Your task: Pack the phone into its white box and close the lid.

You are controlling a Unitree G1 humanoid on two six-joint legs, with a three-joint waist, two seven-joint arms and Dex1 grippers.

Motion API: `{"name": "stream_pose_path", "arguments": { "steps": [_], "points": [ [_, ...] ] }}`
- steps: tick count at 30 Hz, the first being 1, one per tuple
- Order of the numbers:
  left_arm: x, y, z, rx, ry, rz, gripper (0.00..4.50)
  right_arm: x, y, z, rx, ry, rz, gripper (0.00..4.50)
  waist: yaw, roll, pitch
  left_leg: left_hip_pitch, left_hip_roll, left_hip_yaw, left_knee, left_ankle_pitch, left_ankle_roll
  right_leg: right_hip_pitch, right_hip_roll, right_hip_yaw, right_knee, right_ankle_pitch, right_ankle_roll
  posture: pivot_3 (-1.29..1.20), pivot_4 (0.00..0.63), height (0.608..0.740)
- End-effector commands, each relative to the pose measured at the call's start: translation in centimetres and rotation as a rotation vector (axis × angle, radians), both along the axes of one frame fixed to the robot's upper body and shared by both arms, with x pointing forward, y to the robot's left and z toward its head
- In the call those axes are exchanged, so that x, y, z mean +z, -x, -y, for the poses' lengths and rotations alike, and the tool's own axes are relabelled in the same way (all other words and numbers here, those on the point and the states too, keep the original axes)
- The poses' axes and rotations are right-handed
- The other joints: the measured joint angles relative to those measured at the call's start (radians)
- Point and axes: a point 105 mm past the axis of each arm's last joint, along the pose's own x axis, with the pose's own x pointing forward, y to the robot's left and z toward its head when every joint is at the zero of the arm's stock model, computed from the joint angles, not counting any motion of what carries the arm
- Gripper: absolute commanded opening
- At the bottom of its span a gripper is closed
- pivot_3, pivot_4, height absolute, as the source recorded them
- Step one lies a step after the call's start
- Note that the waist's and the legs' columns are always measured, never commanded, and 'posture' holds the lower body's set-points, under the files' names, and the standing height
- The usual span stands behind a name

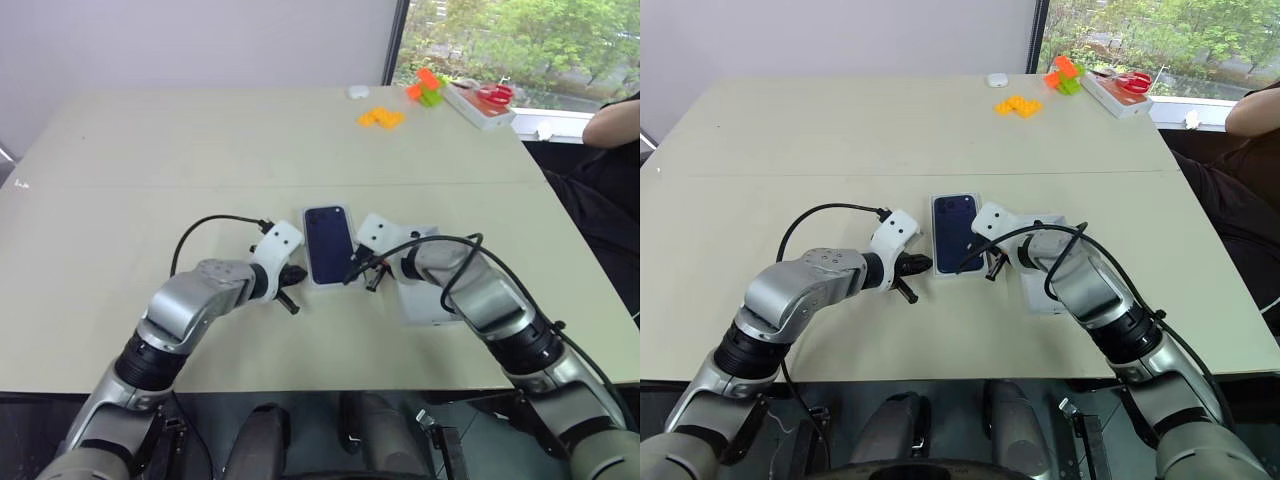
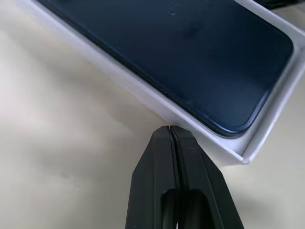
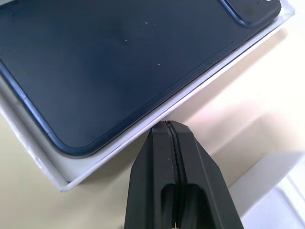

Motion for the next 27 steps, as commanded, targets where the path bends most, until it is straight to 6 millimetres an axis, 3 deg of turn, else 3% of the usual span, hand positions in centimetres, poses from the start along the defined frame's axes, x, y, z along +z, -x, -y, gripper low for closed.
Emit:
{"name": "stream_pose_path", "arguments": {
  "steps": [1, 8, 13, 19, 27],
  "points": [
    [0.4, 2.5, 1.5, -0.132, 0.044, -0.042, 0.05, 1.3, 2.5, -2.3, 0.137, -0.049, 0.006, 0.00, -0.001, 0.000, 0.000, 0.000, 0.000, 0.000, 0.000, 0.000, 0.000, 0.000, 0.000, 0.000, 0.000, -0.001, 0.002, 0.00, 0.150, 0.740],
    [0.3, 5.6, 1.4, -0.236, 0.037, -0.098, 0.05, 0.7, 6.6, -2.4, 0.263, -0.034, -0.070, 0.00, -0.001, 0.000, 0.000, 0.002, 0.000, 0.000, 0.000, 0.000, 0.000, 0.001, 0.001, 0.000, 0.000, -0.004, 0.002, 0.00, 0.150, 0.740],
    [0.0, 6.1, 1.0, -0.233, 0.030, -0.118, 0.05, 0.2, 8.1, -1.9, 0.291, -0.025, -0.121, 0.00, -0.001, 0.000, 0.000, 0.003, 0.000, 0.000, 0.000, 0.000, 0.000, 0.002, 0.001, 0.000, 0.000, -0.005, 0.001, 0.00, 0.150, 0.740],
    [-0.1, 6.1, 0.7, -0.221, 0.028, -0.129, 0.05, 0.2, 8.4, -1.6, 0.292, -0.025, -0.142, 0.00, -0.002, 0.000, 0.000, 0.003, 0.000, 0.000, 0.000, 0.000, 0.000, 0.002, 0.002, 0.000, 0.000, -0.005, 0.001, 0.00, 0.150, 0.740],
    [0.4, 6.5, 0.9, -0.240, 0.065, -0.144, 0.05, 0.4, 7.3, -0.9, 0.252, -0.018, -0.128, 0.00, -0.002, 0.000, 0.000, 0.003, 0.000, 0.001, 0.000, 0.000, 0.000, 0.002, 0.002, 0.000, 0.000, -0.005, 0.001, 0.00, 0.150, 0.740]
  ]
}}
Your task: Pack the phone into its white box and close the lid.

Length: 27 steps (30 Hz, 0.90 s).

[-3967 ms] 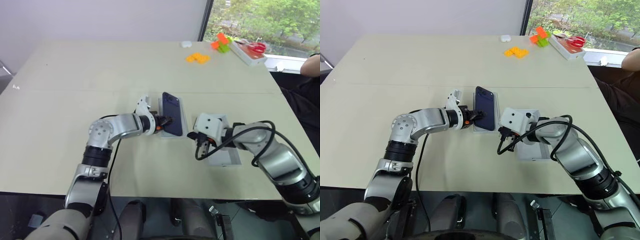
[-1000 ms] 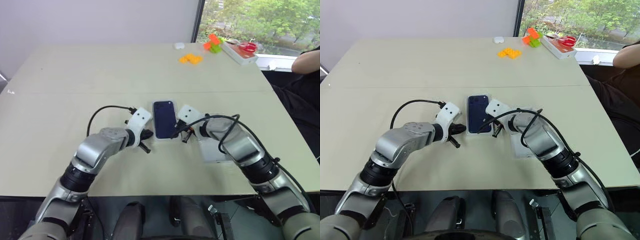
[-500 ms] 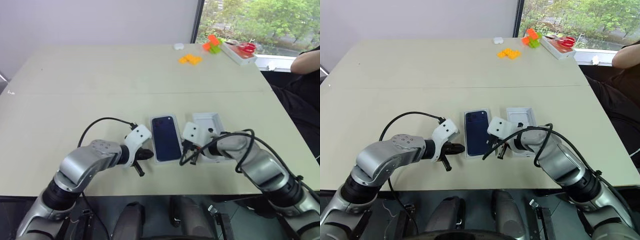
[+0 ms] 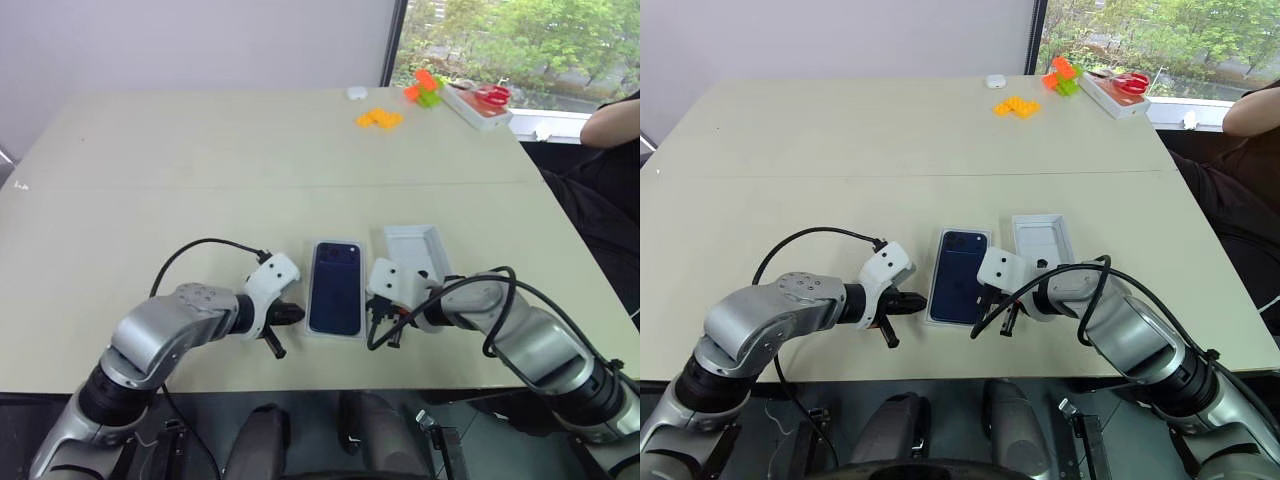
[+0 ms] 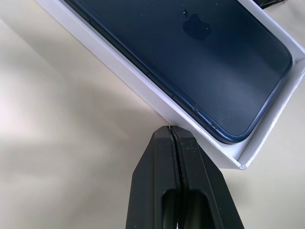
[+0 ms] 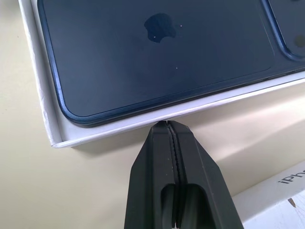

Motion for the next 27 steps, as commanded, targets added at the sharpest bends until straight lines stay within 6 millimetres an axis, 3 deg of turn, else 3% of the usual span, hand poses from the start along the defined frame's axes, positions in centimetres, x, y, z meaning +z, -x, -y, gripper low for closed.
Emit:
{"name": "stream_pose_path", "arguments": {
  "steps": [1, 13, 22, 25, 27],
  "points": [
    [1.0, 1.4, 1.8, -0.102, 0.075, -0.005, 0.05, 1.4, 0.3, -1.3, 0.074, -0.045, 0.035, 0.00, 0.000, 0.000, 0.000, 0.000, 0.000, 0.000, 0.000, 0.000, 0.000, 0.000, 0.000, 0.000, 0.000, 0.000, 0.000, 0.00, 0.150, 0.740],
    [1.0, 0.6, 1.6, -0.090, 0.059, 0.007, 0.05, 1.6, 0.0, -0.4, 0.051, -0.031, 0.051, 0.00, 0.002, 0.000, 0.000, 0.000, 0.000, 0.000, 0.000, 0.000, 0.000, 0.000, 0.000, 0.000, 0.000, 0.000, 0.000, 0.00, 0.150, 0.740],
    [2.0, 0.0, 0.2, -0.030, 0.113, 0.008, 0.05, 2.2, -0.2, 1.3, 0.014, -0.022, 0.054, 0.00, 0.002, 0.000, 0.000, 0.000, 0.000, 0.000, 0.000, 0.000, 0.000, 0.000, 0.000, 0.000, 0.000, 0.000, 0.000, 0.00, 0.150, 0.740],
    [2.1, 0.0, -0.6, 0.001, 0.129, 0.010, 0.00, 2.9, 0.2, 1.7, 0.021, -0.044, 0.045, 0.88, 0.002, 0.000, 0.000, 0.000, 0.000, 0.000, 0.000, 0.000, 0.000, 0.000, 0.000, 0.000, 0.000, 0.000, 0.000, 0.00, 0.150, 0.740],
    [2.3, -0.1, -1.1, 0.014, 0.140, 0.034, 0.00, 3.8, -0.1, 2.1, -0.002, -0.061, 0.071, 1.85, 0.002, 0.000, 0.000, 0.000, 0.000, 0.000, 0.000, 0.000, 0.000, 0.000, 0.000, 0.000, 0.000, 0.000, 0.000, 0.00, 0.150, 0.740]
  ]
}}
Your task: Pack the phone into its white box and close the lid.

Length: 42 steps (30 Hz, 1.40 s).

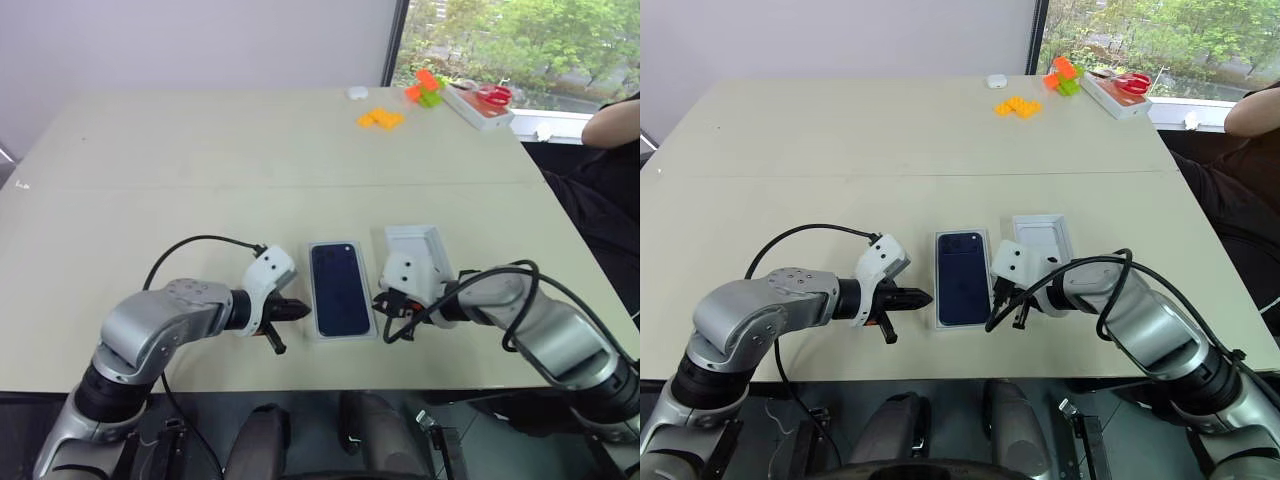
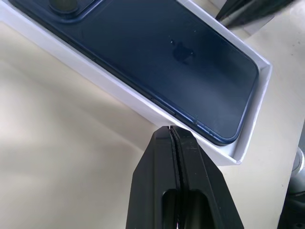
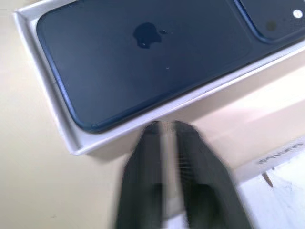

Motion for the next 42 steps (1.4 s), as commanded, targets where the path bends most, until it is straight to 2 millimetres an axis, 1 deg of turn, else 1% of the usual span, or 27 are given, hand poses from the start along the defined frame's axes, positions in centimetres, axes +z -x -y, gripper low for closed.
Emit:
{"name": "stream_pose_path", "arguments": {
  "steps": [1, 2, 3, 5, 7, 9, 11, 13, 17, 23, 24, 26, 27, 30, 31, 33, 35, 37, 38, 40, 41, 42],
  "points": [
    [1.5, -0.3, -1.0, 0.019, 0.050, 0.096, 0.00, 2.9, -0.7, 0.5, -0.036, -0.057, 0.090, 2.35, 0.000, 0.000, 0.000, 0.000, 0.000, 0.000, 0.000, 0.000, 0.000, 0.000, 0.000, 0.000, 0.000, 0.000, 0.000, 0.00, 0.150, 0.740],
    [1.7, -0.5, -1.3, 0.027, 0.061, 0.120, 0.00, 3.4, -1.0, 0.8, -0.065, -0.071, 0.102, 2.84, 0.000, 0.000, 0.000, 0.000, 0.000, 0.000, 0.000, 0.000, 0.000, 0.000, 0.000, 0.000, 0.000, 0.000, 0.000, 0.00, 0.150, 0.740],
    [2.1, -0.4, -1.8, 0.025, 0.071, 0.165, 0.00, 4.1, -1.8, 1.4, -0.145, -0.103, 0.090, 3.31, -0.001, 0.000, 0.000, 0.000, 0.000, 0.000, 0.000, 0.000, 0.000, 0.000, 0.000, 0.000, 0.000, 0.000, 0.000, 0.00, 0.150, 0.740],
    [2.5, -0.1, -2.4, -0.007, 0.067, 0.237, 0.00, 4.5, -2.5, 2.1, -0.260, -0.132, 0.038, 3.31, -0.004, 0.000, 0.000, 0.001, 0.001, 0.000, 0.000, 0.000, 0.000, 0.000, 0.001, 0.000, 0.000, 0.000, -0.001, 0.00, 0.150, 0.740],
    [2.9, 0.4, -2.4, -0.060, 0.062, 0.307, 0.00, 4.4, -2.7, 2.5, -0.321, -0.128, 0.007, 3.31, 0.001, 0.000, 0.000, 0.001, 0.001, 0.000, 0.000, 0.000, 0.000, 0.000, 0.001, 0.000, 0.001, 0.000, -0.001, 0.00, 0.150, 0.740],
    [3.5, 1.3, -1.9, -0.155, 0.069, 0.384, 0.00, 3.8, -3.2, 3.1, -0.415, -0.109, -0.043, 3.31, 0.006, 0.000, 0.000, 0.000, 0.001, 0.000, 0.000, 0.000, 0.000, 0.000, 0.000, 0.000, 0.000, 0.000, -0.002, 0.00, 0.150, 0.740],
    [3.9, 2.0, -1.4, -0.225, 0.098, 0.420, 0.00, 3.1, -3.4, 3.5, -0.484, -0.092, -0.078, 3.31, 0.007, 0.000, 0.000, -0.001, 0.001, 0.000, 0.000, 0.000, 0.000, 0.000, 0.000, 0.000, -0.001, 0.000, -0.002, 0.00, 0.150, 0.740],
    [4.2, 2.6, -1.0, -0.276, 0.126, 0.439, 0.00, 2.7, -3.5, 3.6, -0.518, -0.096, -0.100, 3.31, 0.006, 0.000, 0.000, -0.002, 0.001, 0.001, 0.000, 0.000, 0.000, 0.000, -0.002, 0.000, -0.001, -0.001, -0.002, 0.00, 0.150, 0.740],
    [3.9, 3.3, -0.9, -0.339, 0.136, 0.441, 0.00, 1.9, -3.7, 2.9, -0.541, -0.137, -0.128, 3.31, 0.000, 0.000, 0.000, -0.001, 0.001, 0.003, 0.000, -0.001, 0.002, 0.000, -0.002, 0.002, -0.002, -0.001, -0.002, 0.00, 0.150, 0.740],
    [3.7, 3.0, -1.2, -0.326, 0.133, 0.448, 0.00, 0.8, -3.9, 2.6, -0.598, -0.161, -0.142, 3.31, 0.000, 0.000, 0.000, 0.000, 0.002, 0.002, 0.000, -0.001, 0.002, -0.001, 0.002, 0.001, 0.000, -0.001, -0.002, 0.00, 0.150, 0.740],
    [3.7, 2.9, -1.3, -0.322, 0.134, 0.448, 0.00, 0.7, -4.0, 2.7, -0.609, -0.162, -0.143, 3.08, 0.000, 0.000, 0.000, 0.000, 0.002, 0.002, 0.000, -0.001, 0.002, -0.001, 0.002, 0.001, 0.000, -0.001, -0.002, 0.00, 0.150, 0.740],
    [3.7, 2.7, -1.5, -0.310, 0.133, 0.451, 0.00, 0.6, -4.1, 2.8, -0.628, -0.165, -0.142, 2.49, -0.002, 0.000, 0.000, 0.000, 0.002, 0.002, 0.000, -0.001, 0.002, -0.001, 0.001, 0.001, -0.001, -0.001, -0.002, 0.00, 0.150, 0.740],
    [3.7, 2.6, -1.6, -0.301, 0.135, 0.453, 0.00, 0.6, -4.2, 2.9, -0.635, -0.166, -0.141, 2.07, -0.002, 0.000, 0.000, 0.000, 0.002, 0.002, 0.000, -0.001, 0.002, -0.001, 0.001, 0.001, -0.001, -0.001, -0.002, 0.00, 0.150, 0.740],
    [3.9, 2.3, -1.9, -0.273, 0.150, 0.456, 0.00, 0.9, -4.5, 3.0, -0.654, -0.173, -0.129, 0.42, -0.002, 0.000, 0.000, 0.000, 0.002, 0.002, 0.000, -0.001, 0.002, -0.001, 0.001, 0.001, -0.001, -0.001, -0.001, 0.00, 0.150, 0.740],
    [3.9, 2.2, -1.9, -0.264, 0.152, 0.457, 0.00, 1.0, -4.5, 3.0, -0.656, -0.180, -0.127, 0.05, -0.002, 0.000, 0.000, 0.000, 0.002, 0.002, 0.000, -0.001, 0.002, -0.001, 0.001, 0.001, -0.001, 0.000, -0.001, 0.00, 0.150, 0.740],
    [4.0, 2.0, -2.2, -0.248, 0.152, 0.458, 0.00, 1.4, -4.7, 3.0, -0.660, -0.194, -0.122, 0.05, -0.002, 0.000, 0.000, 0.000, 0.002, 0.002, 0.000, -0.001, 0.002, -0.001, 0.001, 0.002, -0.001, -0.001, -0.001, 0.00, 0.150, 0.740],
    [3.9, 1.7, -2.6, -0.223, 0.147, 0.460, 0.00, 2.2, -5.1, 3.1, -0.673, -0.218, -0.104, 0.05, -0.004, 0.000, 0.000, 0.000, 0.002, 0.002, 0.000, -0.001, 0.002, -0.001, 0.001, 0.002, -0.001, -0.001, -0.001, 0.00, 0.150, 0.740],
    [4.0, 1.3, -3.3, -0.182, 0.142, 0.469, 0.00, 4.2, -6.2, 3.4, -0.711, -0.291, -0.054, 0.05, -0.008, 0.000, 0.000, 0.000, 0.002, 0.002, 0.000, -0.001, 0.002, -0.001, 0.002, 0.002, -0.001, -0.001, -0.001, 0.00, 0.150, 0.740],
    [4.0, 1.2, -3.5, -0.168, 0.142, 0.472, 0.00, 4.8, -6.4, 3.4, -0.721, -0.317, -0.039, 0.05, -0.007, 0.001, 0.001, 0.000, 0.002, 0.002, 0.000, -0.001, 0.002, -0.001, 0.002, 0.002, 0.000, -0.001, -0.001, 0.00, 0.150, 0.740],
    [4.1, 0.6, -4.5, -0.110, 0.134, 0.486, 0.00, 7.6, -6.1, 1.2, -0.595, -0.481, -0.027, 0.05, -0.006, 0.001, 0.001, 0.000, 0.002, 0.002, 0.000, -0.001, 0.002, -0.001, 0.002, 0.002, 0.000, 0.000, -0.001, 0.00, 0.150, 0.740],
    [4.2, 0.1, -5.1, -0.075, 0.123, 0.497, 0.00, 8.7, -5.5, 0.1, -0.518, -0.562, -0.045, 0.05, -0.005, 0.001, 0.001, 0.000, 0.003, 0.002, 0.000, -0.001, 0.002, -0.001, 0.003, 0.001, 0.000, 0.000, -0.001, 0.00, 0.150, 0.740],
    [4.2, -0.2, -5.5, -0.052, 0.115, 0.505, 0.00, 9.3, -5.2, -0.6, -0.469, -0.614, -0.057, 0.05, -0.004, 0.001, 0.001, 0.000, 0.003, 0.002, -0.001, -0.002, 0.003, -0.001, 0.003, 0.001, 0.000, 0.000, 0.000, 0.00, 0.150, 0.740]
  ]
}}
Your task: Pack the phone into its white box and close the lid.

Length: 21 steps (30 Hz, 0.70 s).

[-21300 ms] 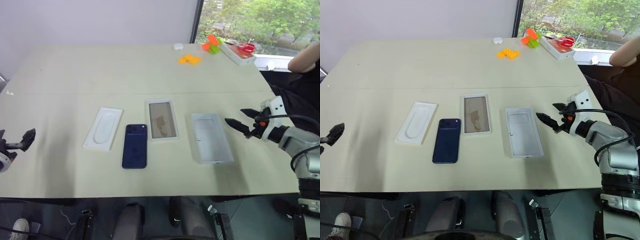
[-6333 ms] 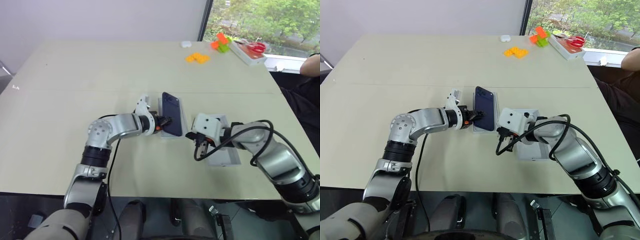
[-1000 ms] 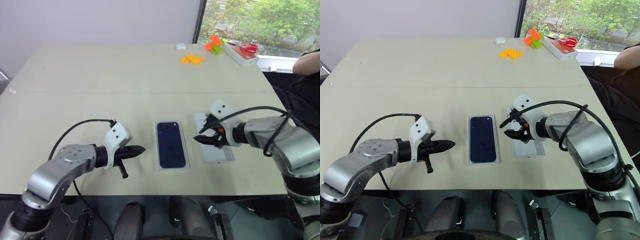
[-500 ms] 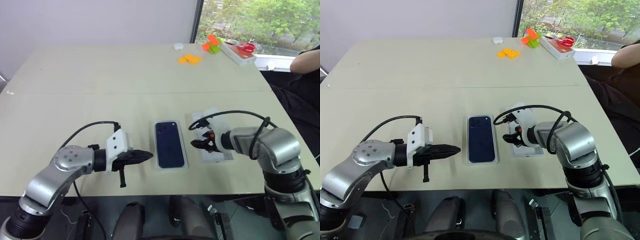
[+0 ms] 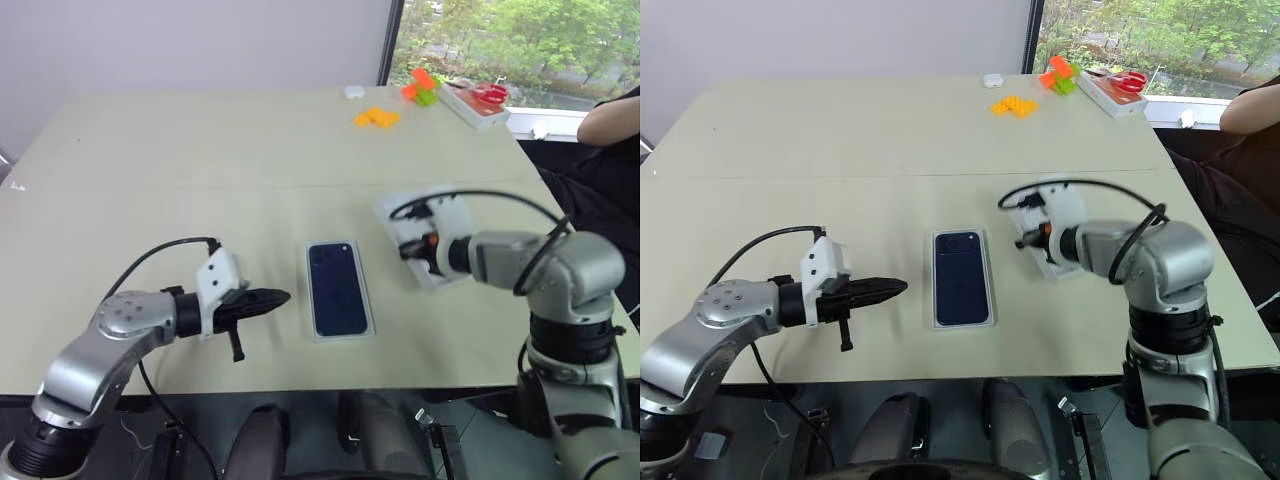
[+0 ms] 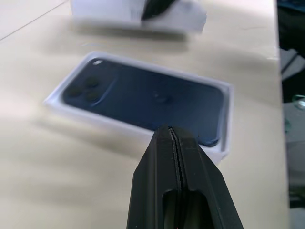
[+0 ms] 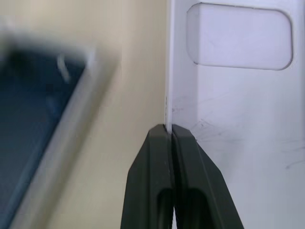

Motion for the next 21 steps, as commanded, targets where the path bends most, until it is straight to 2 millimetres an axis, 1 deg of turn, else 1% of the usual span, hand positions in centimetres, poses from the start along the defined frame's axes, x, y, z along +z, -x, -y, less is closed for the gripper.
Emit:
{"name": "stream_pose_path", "arguments": {
  "steps": [1, 3, 5, 7, 9, 11, 14, 16, 17, 20, 21],
  "points": [
    [1.0, -1.4, -2.0, 0.112, 0.008, 0.071, 0.00, 3.5, 2.0, -3.3, 0.222, -0.221, 0.093, 0.05, 0.002, 0.000, 0.000, 0.000, 0.000, 0.000, 0.000, 0.000, 0.001, 0.000, 0.001, 0.000, 0.000, 0.001, 0.001, 0.00, 0.150, 0.740],
    [1.6, -2.8, -3.6, 0.215, 0.036, 0.099, 0.00, 4.1, 3.6, -5.7, 0.369, -0.367, 0.086, 0.05, 0.002, 0.000, 0.000, 0.000, 0.002, -0.001, 0.000, -0.001, 0.002, 0.000, 0.001, -0.001, 0.000, 0.001, 0.001, 0.00, 0.150, 0.740],
    [2.6, -3.7, -4.7, 0.280, 0.088, 0.119, 0.00, 4.7, 4.7, -7.7, 0.460, -0.515, 0.067, 0.05, 0.002, 0.000, 0.000, 0.000, 0.003, -0.001, -0.001, -0.001, 0.002, 0.000, 0.001, -0.001, 0.000, 0.001, 0.001, 0.00, 0.150, 0.740],
    [3.3, -4.1, -5.2, 0.302, 0.115, 0.133, 0.00, 4.9, 4.9, -9.2, 0.486, -0.644, 0.023, 0.05, 0.001, 0.000, 0.000, 0.000, 0.005, -0.001, 0.000, -0.001, 0.002, 0.000, 0.001, -0.001, 0.000, 0.001, 0.001, 0.00, 0.150, 0.740],
    [3.3, -4.3, -5.9, 0.323, 0.074, 0.151, 0.00, 4.5, 4.9, -11.7, 0.483, -0.817, -0.086, 0.05, 0.000, 0.001, 0.000, 0.001, 0.005, -0.002, 0.000, -0.001, 0.002, 0.000, 0.001, 0.000, 0.001, 0.002, 0.000, 0.00, 0.150, 0.740],
    [3.2, -4.5, -6.5, 0.345, 0.053, 0.157, 0.00, 4.2, 5.1, -13.4, 0.462, -0.922, -0.183, 0.05, -0.003, 0.002, 0.000, 0.001, 0.005, -0.001, 0.000, -0.001, 0.002, 0.000, 0.000, 0.000, 0.001, 0.004, -0.003, 0.00, 0.150, 0.740],
    [3.2, -4.7, -7.2, 0.369, 0.046, 0.158, 0.00, 4.2, 5.6, -14.6, 0.392, -1.045, -0.353, 0.05, -0.001, 0.001, 0.000, 0.000, 0.004, -0.001, 0.000, -0.001, 0.002, -0.001, -0.001, 0.000, 0.001, 0.003, -0.004, 0.00, 0.150, 0.740],
    [3.2, -4.7, -7.2, 0.370, 0.042, 0.157, 0.00, 3.0, 5.5, -15.2, 0.295, -1.082, -0.477, 0.05, -0.005, 0.002, 0.000, -0.001, 0.004, -0.001, -0.001, -0.002, 0.003, -0.001, -0.002, 0.001, 0.000, 0.003, -0.003, 0.00, 0.150, 0.740],
    [3.1, -4.7, -7.1, 0.368, 0.042, 0.156, 0.00, 1.9, 5.2, -15.4, 0.223, -1.082, -0.538, 0.05, -0.008, 0.001, 0.000, -0.001, 0.004, -0.001, -0.001, -0.002, 0.003, -0.002, -0.002, 0.001, -0.001, 0.003, -0.003, 0.00, 0.150, 0.740],
    [2.9, -4.7, -6.7, 0.363, 0.041, 0.152, 0.00, -0.5, 4.9, -15.6, 0.073, -1.051, -0.654, 0.05, -0.015, 0.001, 0.000, -0.002, 0.003, -0.001, -0.001, -0.002, 0.003, -0.001, -0.003, 0.001, -0.001, 0.002, -0.001, 0.00, 0.150, 0.740],
    [2.8, -4.7, -6.6, 0.360, 0.039, 0.150, 0.00, -0.9, 4.9, -15.7, 0.041, -1.041, -0.676, 0.05, -0.017, 0.001, 0.000, -0.002, 0.003, -0.001, -0.001, -0.002, 0.003, -0.001, -0.003, 0.001, -0.001, 0.001, 0.000, 0.00, 0.150, 0.740]
  ]
}}
